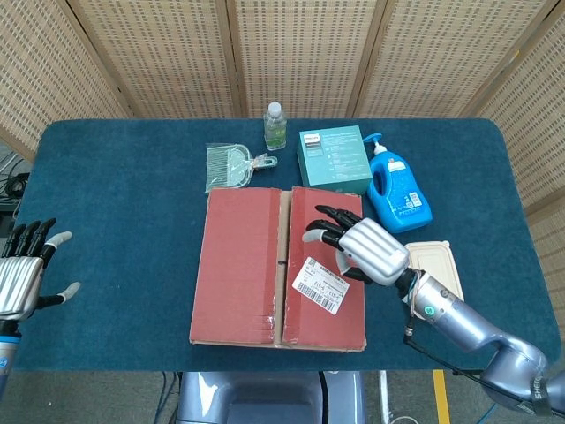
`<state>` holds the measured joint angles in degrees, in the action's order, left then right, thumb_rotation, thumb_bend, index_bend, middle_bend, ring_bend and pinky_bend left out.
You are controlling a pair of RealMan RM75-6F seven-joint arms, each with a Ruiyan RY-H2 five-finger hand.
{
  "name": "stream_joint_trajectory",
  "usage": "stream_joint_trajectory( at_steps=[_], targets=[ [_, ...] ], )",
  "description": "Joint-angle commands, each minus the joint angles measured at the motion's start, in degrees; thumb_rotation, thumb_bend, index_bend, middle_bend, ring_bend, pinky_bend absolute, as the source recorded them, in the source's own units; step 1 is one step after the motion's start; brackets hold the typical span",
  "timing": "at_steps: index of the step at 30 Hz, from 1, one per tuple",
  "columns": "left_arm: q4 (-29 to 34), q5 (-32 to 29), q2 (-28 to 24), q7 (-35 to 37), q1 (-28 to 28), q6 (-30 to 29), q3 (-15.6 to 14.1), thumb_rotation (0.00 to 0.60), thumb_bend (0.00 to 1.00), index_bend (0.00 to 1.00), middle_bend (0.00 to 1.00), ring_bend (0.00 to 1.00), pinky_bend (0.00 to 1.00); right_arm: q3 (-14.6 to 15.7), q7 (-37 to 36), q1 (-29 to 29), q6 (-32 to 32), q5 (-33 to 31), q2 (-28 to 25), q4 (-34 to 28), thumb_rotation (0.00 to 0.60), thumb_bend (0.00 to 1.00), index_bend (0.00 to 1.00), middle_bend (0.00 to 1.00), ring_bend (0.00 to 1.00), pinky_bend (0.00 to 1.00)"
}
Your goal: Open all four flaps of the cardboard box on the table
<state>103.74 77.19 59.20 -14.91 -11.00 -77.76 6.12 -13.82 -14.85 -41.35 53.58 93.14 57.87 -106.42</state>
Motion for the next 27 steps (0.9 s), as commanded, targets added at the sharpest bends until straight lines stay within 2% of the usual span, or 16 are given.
stream_joint_trajectory(
  at_steps=[1, 14, 27],
  targets=[
    [-0.1, -0.4, 0.2, -0.2, -0.3, 0.4, 0.0, 0.528, 0.22, 0.19, 0.06, 0.00, 0.00, -0.1, 1.1, -1.1, -1.0, -0.8, 0.9, -0.6, 0.600, 1.00, 0.24, 0.25, 0.01, 0.15],
    [-0.2, -1.7, 0.5, -0.8, -1.4, 1.9, -0.3, 0.526, 0.22, 0.19, 0.06, 0.00, 0.00, 0.4, 7.7, -5.1, -4.1, -4.4, 5.6, -1.7, 0.600, 1.00, 0.24, 0.25, 0.01, 0.15],
    [-0.8, -2.4, 0.6, -0.1, -1.4, 2.0, -0.7, 0.526, 0.22, 0.19, 0.06, 0.00, 0.00, 1.4, 13.7, -6.6, -4.4, -7.6, 8.8, -1.3, 0.600, 1.00, 0.24, 0.25, 0.01, 0.15]
  ],
)
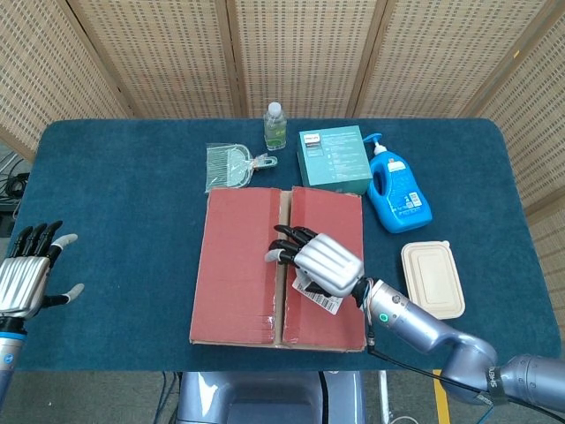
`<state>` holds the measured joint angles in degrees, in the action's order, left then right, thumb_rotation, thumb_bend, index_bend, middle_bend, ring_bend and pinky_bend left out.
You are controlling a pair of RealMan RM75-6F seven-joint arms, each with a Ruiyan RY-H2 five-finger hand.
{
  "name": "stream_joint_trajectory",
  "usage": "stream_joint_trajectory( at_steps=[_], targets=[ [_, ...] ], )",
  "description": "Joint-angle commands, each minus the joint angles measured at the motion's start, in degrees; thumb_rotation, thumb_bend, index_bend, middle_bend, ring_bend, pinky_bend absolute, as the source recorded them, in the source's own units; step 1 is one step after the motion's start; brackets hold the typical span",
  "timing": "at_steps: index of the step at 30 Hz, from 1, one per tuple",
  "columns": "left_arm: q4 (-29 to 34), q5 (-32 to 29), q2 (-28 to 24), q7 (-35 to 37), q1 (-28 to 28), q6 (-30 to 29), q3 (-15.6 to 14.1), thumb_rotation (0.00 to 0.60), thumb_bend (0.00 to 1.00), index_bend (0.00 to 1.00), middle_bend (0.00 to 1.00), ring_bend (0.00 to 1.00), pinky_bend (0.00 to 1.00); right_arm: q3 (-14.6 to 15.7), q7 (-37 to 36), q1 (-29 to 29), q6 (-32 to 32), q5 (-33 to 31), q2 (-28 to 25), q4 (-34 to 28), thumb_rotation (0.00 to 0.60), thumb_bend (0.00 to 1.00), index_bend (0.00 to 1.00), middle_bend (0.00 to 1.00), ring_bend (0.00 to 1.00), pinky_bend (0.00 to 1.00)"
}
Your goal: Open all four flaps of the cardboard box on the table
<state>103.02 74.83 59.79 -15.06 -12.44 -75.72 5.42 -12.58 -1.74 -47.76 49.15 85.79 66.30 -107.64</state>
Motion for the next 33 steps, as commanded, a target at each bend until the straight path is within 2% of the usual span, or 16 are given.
stream_joint_trajectory(
  at_steps=[1, 10, 25, 33],
  targets=[
    [-0.1, -0.1, 0.1, 0.1, 0.0, 0.0, -0.1, 0.526, 0.22, 0.19, 0.06, 0.00, 0.00, 0.2, 1.0, -0.3, 0.1, -0.3, 0.5, -0.1, 0.600, 1.00, 0.24, 0.25, 0.01, 0.15],
    [-0.5, -0.4, 0.1, 0.7, 0.2, -0.3, -0.3, 0.528, 0.22, 0.19, 0.06, 0.00, 0.00, 1.0, 4.5, -0.8, 0.8, -0.7, 2.1, 1.6, 0.600, 1.00, 0.24, 0.28, 0.01, 0.15],
    [-0.3, -0.3, -0.1, 1.3, 0.2, -0.3, -0.5, 0.528, 0.22, 0.19, 0.06, 0.00, 0.00, 2.2, 6.0, -0.4, 3.4, 0.9, 3.2, 3.8, 0.600, 1.00, 0.35, 0.43, 0.02, 0.15],
    [-0.3, 0.0, -0.3, 1.9, 0.2, -0.6, -0.6, 0.526, 0.22, 0.19, 0.06, 0.00, 0.00, 2.5, 7.6, -0.1, 5.0, 2.3, 2.9, 4.1, 0.600, 1.00, 0.38, 0.50, 0.06, 0.15]
  ],
)
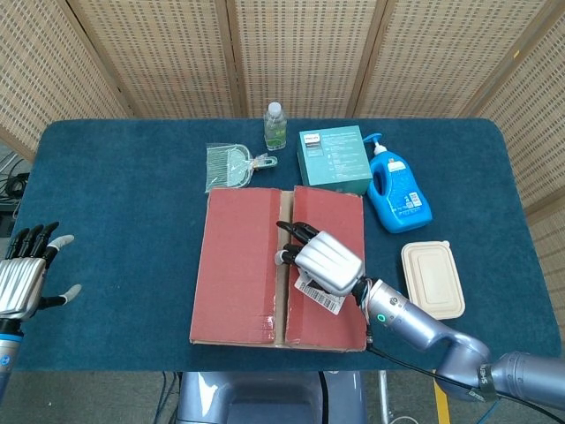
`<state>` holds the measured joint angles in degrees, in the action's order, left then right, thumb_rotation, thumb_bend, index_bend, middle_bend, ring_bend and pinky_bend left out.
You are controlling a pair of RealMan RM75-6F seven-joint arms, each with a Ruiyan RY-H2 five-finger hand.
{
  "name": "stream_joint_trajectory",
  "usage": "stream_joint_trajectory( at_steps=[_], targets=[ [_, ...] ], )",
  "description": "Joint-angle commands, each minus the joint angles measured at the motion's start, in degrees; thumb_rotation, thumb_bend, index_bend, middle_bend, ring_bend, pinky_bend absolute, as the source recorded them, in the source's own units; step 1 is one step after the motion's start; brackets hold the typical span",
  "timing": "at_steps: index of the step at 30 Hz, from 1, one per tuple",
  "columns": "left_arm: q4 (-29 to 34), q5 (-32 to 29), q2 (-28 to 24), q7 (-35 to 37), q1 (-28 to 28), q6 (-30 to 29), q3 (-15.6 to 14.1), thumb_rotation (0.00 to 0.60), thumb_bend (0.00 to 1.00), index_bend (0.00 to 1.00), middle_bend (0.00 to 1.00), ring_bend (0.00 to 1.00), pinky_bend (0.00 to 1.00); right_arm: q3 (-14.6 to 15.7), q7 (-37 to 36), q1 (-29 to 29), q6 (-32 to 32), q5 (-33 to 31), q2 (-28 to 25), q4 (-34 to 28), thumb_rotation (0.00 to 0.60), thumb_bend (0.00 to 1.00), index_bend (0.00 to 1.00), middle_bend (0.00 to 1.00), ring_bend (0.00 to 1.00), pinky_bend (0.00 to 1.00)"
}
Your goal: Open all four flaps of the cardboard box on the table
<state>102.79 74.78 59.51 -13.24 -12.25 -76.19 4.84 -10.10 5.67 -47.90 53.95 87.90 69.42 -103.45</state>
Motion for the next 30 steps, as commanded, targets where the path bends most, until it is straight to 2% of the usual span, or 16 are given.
stream_joint_trajectory(
  at_steps=[1, 18, 30],
  targets=[
    [-0.1, 0.1, -0.1, 0.1, 0.0, -0.1, 0.0, 0.526, 0.22, 0.19, 0.06, 0.00, 0.00, 0.0, 0.3, 0.0, 0.4, 0.4, -0.4, -0.2, 0.600, 1.00, 0.38, 0.51, 0.07, 0.15],
    [-0.7, 0.8, -0.2, 1.3, 0.1, -0.6, 0.0, 0.526, 0.22, 0.19, 0.06, 0.00, 0.00, -1.6, 3.6, 1.4, 3.1, 1.0, -8.3, -5.2, 0.600, 1.00, 0.38, 0.52, 0.09, 0.15],
    [-1.1, 0.6, 0.1, 1.1, 0.0, -0.5, 0.0, 0.526, 0.22, 0.19, 0.06, 0.00, 0.00, -2.5, 7.1, 3.6, 4.0, -0.7, -16.8, -6.9, 0.600, 1.00, 0.38, 0.52, 0.09, 0.15]
  ],
)
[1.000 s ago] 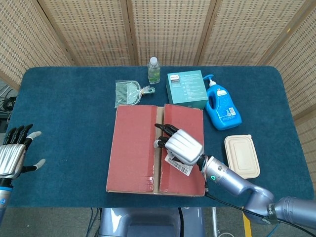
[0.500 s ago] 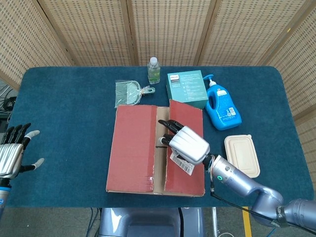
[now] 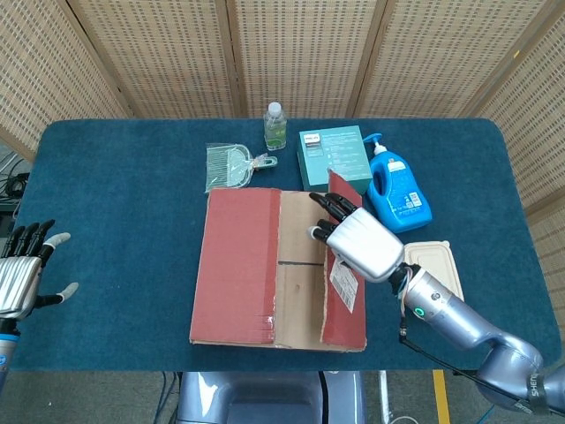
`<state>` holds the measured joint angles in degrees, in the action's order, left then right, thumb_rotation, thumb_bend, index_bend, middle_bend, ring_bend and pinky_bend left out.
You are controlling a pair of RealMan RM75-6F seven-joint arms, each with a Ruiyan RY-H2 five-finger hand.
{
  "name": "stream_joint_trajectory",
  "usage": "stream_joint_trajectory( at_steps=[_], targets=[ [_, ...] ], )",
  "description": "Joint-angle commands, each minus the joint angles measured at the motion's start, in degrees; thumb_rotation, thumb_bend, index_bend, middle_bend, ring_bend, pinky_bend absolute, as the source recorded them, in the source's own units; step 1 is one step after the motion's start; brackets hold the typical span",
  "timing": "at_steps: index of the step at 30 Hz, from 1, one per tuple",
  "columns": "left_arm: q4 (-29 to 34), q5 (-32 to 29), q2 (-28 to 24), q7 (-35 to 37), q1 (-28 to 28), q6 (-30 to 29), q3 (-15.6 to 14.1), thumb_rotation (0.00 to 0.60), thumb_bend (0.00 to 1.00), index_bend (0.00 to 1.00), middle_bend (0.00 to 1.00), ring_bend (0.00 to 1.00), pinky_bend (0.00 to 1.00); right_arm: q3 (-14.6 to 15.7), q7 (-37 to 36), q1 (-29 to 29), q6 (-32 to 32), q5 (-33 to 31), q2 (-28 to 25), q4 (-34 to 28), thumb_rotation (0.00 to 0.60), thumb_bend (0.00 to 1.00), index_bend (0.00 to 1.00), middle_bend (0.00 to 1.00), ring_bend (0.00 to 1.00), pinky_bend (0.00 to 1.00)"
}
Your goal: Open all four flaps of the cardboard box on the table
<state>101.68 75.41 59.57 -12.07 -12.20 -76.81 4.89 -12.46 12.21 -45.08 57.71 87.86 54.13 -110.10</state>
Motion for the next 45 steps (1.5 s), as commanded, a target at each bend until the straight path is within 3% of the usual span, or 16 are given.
stream_joint_trajectory(
  at_steps=[1, 15, 26, 32, 40, 45],
  targets=[
    [0.0, 0.0, 0.0, -0.1, -0.1, 0.2, -0.1, 0.526, 0.22, 0.19, 0.06, 0.00, 0.00, -0.1, 0.7, 1.0, 0.2, -0.8, -2.3, -0.1, 0.600, 1.00, 0.38, 0.52, 0.09, 0.15],
    [0.8, 0.2, 0.1, -1.0, -0.4, 0.0, 0.0, 0.527, 0.22, 0.19, 0.06, 0.00, 0.00, -0.4, -0.9, 4.5, 2.2, -1.0, -10.4, 0.9, 0.600, 1.00, 0.38, 0.51, 0.09, 0.15],
    [1.2, 0.6, 0.3, -1.8, -0.7, 0.2, -0.1, 0.527, 0.22, 0.19, 0.06, 0.00, 0.00, -0.2, -0.9, 7.0, 3.8, -1.4, -12.9, 2.2, 0.600, 1.00, 0.38, 0.49, 0.09, 0.15],
    [1.4, 1.7, -0.1, -2.2, -1.4, 0.6, -0.1, 0.529, 0.22, 0.19, 0.06, 0.00, 0.00, 0.8, -1.7, 8.2, 3.4, -1.8, -12.4, 3.2, 0.600, 1.00, 0.38, 0.42, 0.09, 0.15],
    [2.1, 6.4, -2.6, -0.2, -3.3, 0.9, 0.7, 0.527, 0.22, 0.19, 0.06, 0.00, 0.00, 2.0, -2.6, 11.2, 5.0, -5.1, -10.0, 2.6, 0.600, 1.00, 0.23, 0.26, 0.01, 0.15],
    [3.2, 9.2, -6.6, 5.7, -6.1, 4.4, 1.4, 0.526, 0.22, 0.18, 0.06, 0.00, 0.00, 2.2, -3.6, 13.9, 7.4, -9.2, -8.7, 1.8, 0.600, 0.97, 0.15, 0.19, 0.00, 0.13]
  ],
)
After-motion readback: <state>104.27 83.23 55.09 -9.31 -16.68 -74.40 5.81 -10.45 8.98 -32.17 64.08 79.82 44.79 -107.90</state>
